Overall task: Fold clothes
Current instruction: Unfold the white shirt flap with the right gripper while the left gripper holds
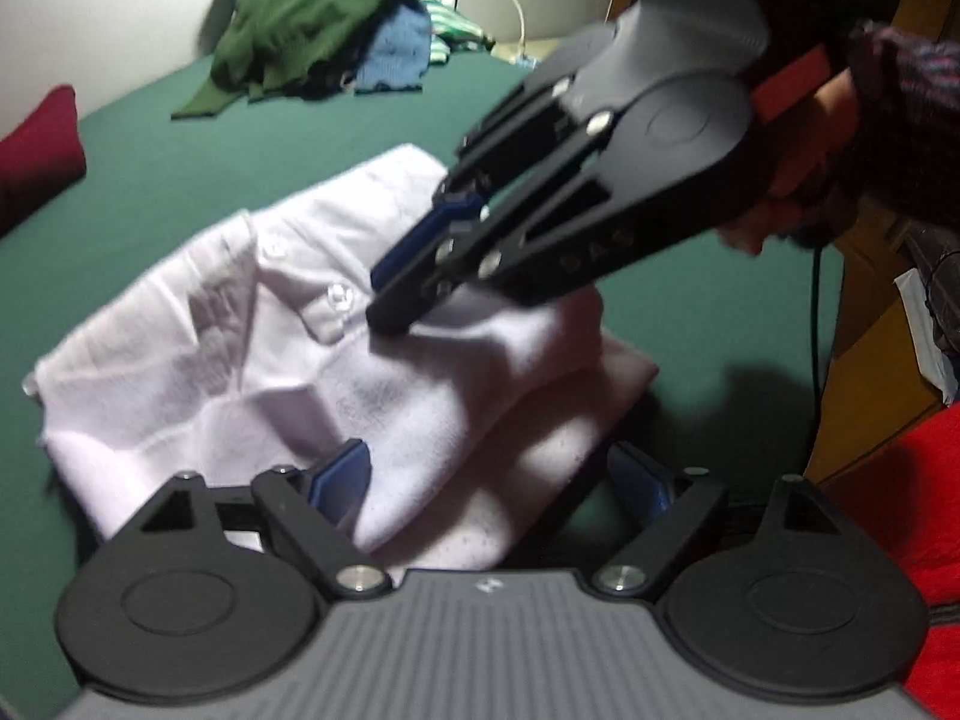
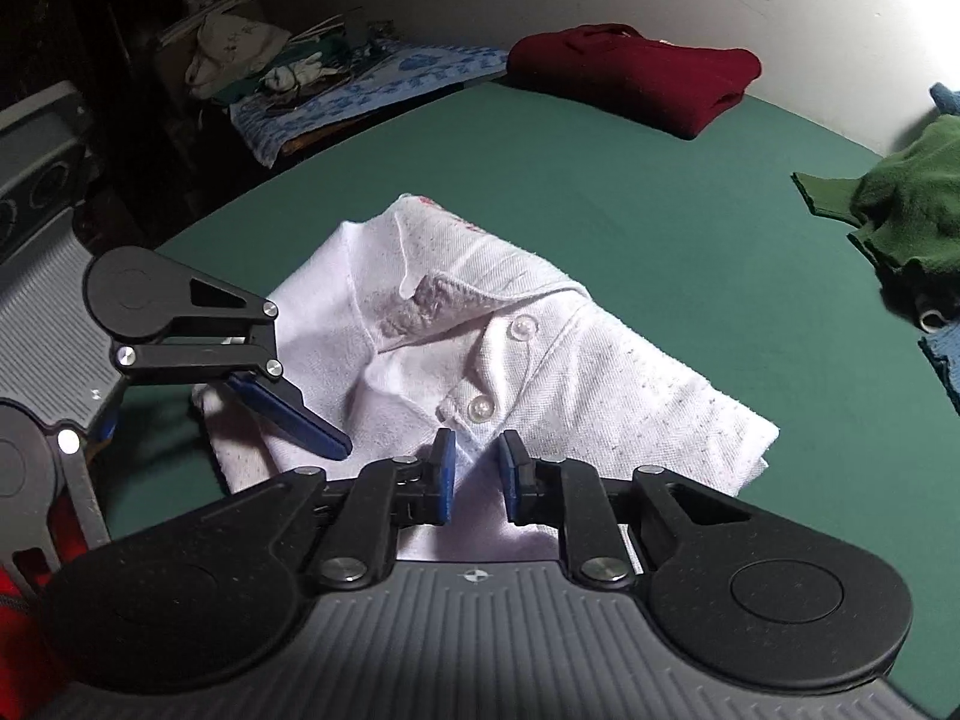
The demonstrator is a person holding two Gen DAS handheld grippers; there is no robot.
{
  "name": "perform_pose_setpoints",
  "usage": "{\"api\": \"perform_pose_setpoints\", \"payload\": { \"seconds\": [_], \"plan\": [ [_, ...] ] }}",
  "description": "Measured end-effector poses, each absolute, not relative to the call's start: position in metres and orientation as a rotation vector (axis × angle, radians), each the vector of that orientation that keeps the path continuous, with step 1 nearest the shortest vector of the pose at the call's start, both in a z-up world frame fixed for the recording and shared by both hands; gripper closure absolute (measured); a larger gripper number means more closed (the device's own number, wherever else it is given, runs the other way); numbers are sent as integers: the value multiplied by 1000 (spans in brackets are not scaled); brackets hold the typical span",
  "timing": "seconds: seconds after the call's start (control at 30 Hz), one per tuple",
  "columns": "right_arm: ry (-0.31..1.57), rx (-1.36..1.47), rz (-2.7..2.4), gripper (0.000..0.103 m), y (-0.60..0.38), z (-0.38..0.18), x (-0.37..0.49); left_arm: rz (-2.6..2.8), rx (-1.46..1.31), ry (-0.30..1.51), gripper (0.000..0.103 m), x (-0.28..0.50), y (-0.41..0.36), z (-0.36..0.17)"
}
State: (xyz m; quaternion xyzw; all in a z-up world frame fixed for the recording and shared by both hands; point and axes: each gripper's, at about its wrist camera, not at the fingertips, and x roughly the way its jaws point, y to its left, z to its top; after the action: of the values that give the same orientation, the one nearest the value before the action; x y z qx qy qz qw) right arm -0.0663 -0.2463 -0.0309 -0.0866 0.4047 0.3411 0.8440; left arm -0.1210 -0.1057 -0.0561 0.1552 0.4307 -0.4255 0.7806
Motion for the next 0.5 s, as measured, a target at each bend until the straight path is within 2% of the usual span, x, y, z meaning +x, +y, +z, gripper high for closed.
{"api": "perform_pose_setpoints", "payload": {
  "seconds": [0.1, 0.5],
  "plan": [
    [848, -196, 732, 102, -248, -26, -70, -916, 347, 926, 12, -124, -106, -58],
    [739, -87, 679, 102, -271, -8, -66, -897, 323, 946, 12, -118, -104, -53]
  ]
}}
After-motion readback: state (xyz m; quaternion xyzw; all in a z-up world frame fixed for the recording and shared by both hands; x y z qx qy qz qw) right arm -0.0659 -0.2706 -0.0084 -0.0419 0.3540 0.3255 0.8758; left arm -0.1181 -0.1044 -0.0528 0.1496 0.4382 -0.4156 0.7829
